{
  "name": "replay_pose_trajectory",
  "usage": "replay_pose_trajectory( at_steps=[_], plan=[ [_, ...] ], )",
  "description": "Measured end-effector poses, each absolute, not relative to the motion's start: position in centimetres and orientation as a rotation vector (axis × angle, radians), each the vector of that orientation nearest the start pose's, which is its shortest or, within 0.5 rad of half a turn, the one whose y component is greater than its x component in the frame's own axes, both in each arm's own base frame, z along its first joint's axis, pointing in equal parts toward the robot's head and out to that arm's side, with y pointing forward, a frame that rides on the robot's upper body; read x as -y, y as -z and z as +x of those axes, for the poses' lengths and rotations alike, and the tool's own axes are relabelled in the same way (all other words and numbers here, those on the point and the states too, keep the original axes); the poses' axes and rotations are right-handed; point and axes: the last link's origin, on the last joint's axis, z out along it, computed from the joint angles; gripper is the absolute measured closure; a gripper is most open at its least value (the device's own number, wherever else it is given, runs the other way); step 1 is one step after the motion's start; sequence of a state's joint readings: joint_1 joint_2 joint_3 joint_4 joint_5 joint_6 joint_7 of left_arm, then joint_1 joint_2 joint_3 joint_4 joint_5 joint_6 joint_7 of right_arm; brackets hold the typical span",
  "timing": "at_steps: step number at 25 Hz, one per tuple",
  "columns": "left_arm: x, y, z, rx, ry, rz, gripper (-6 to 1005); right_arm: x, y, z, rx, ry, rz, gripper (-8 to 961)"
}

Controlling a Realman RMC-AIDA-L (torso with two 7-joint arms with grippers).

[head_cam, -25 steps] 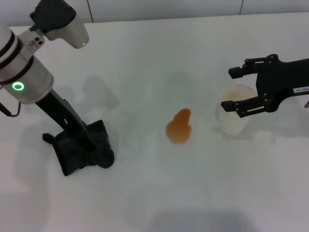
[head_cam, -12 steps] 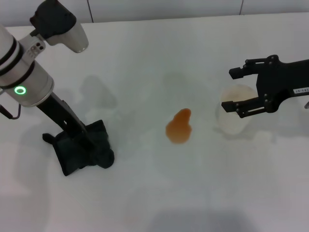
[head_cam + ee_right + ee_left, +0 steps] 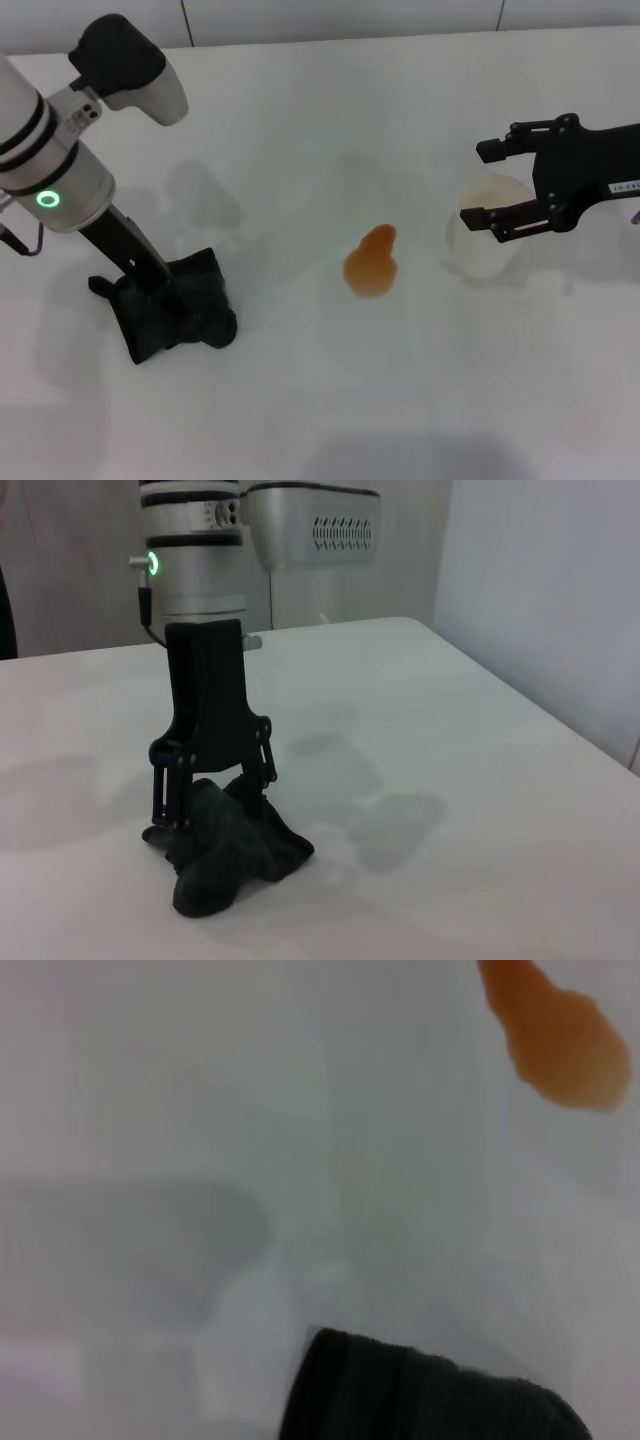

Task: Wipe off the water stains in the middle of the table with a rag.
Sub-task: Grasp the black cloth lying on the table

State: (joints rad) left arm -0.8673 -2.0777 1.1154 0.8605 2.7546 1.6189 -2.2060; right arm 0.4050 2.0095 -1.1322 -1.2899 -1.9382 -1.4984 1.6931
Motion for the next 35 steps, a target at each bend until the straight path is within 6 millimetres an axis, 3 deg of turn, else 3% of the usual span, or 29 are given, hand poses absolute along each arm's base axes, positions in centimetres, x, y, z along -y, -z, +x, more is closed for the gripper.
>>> replay_pose_trajectory(
  at_steps=[6, 12, 22, 28, 31, 35],
  plan=[
    [-37.48, 1.72, -20.62, 0.849, -0.791, -2.799, 142, -34.20, -5.09, 19.82, -0.217, -0.291, -2.796, 124],
    [-37.59, 1.90, -20.70, 0.854, -0.801, -2.788, 233, -34.23, -5.12, 19.81, -0.214, -0.289, -2.795, 123],
    [-37.90, 1.83, -20.51, 0.861, -0.793, -2.769, 470, -34.29, -5.14, 19.67, -0.210, -0.296, -2.794, 123],
    [-37.98, 1.93, -20.30, 0.850, -0.805, -2.765, 719, -34.26, -5.15, 19.73, -0.212, -0.296, -2.793, 123],
    [-37.99, 1.93, -20.29, 0.854, -0.804, -2.763, 891, -34.25, -5.17, 19.76, -0.214, -0.296, -2.792, 123],
    [-37.96, 1.93, -20.34, 0.861, -0.805, -2.760, 894, -34.23, -5.18, 19.81, -0.215, -0.296, -2.792, 123]
  ],
)
